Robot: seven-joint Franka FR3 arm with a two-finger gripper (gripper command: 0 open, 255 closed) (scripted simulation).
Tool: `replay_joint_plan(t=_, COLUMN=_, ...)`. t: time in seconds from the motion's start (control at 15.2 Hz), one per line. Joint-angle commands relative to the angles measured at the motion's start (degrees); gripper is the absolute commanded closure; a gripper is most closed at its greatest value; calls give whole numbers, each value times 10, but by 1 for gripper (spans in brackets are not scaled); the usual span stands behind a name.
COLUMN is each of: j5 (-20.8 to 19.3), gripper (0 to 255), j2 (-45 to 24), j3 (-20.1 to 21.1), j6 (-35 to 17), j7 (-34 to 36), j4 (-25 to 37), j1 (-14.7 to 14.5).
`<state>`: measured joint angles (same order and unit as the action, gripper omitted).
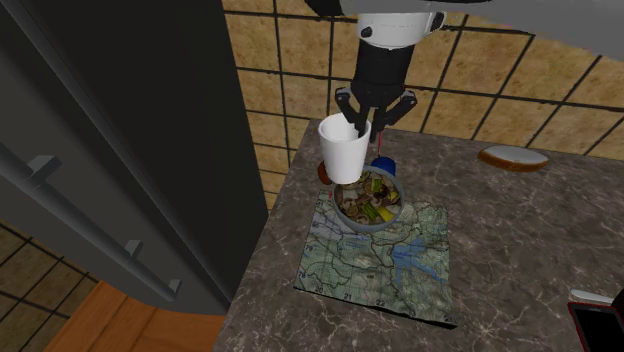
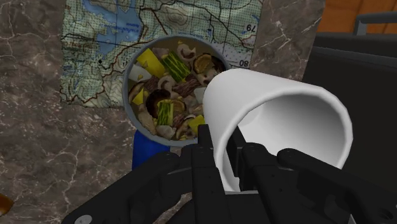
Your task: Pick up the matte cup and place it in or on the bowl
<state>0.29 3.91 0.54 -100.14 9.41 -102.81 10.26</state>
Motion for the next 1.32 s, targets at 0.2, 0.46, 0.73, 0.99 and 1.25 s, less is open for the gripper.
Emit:
replay_joint_plan(t=0.2, j5=2, gripper=255, j2=-63, j3=-32, j6=32, j7=-62, j4=95, j1=30)
replay_joint_plan(t=0.46, j5=2, gripper=255, j2=-66, j3=-34, j6=12, j7=-67, j4=78, j1=33)
replay_joint_plan(t=0.73, j5=2, gripper=255, j2=-64, j3=-34, j6=-19, j7=-67, j4=45, j1=33)
replay_joint_plan(t=0.99, j5=2, gripper=255, j2=-64, j3=-34, j6=-50, j7=-67, j4=14, j1=32)
replay_joint_plan(t=1.25, j5=2, gripper=255, j2=-66, j3=-34, j6=-80, j7=-68, j4=-14, j1=32)
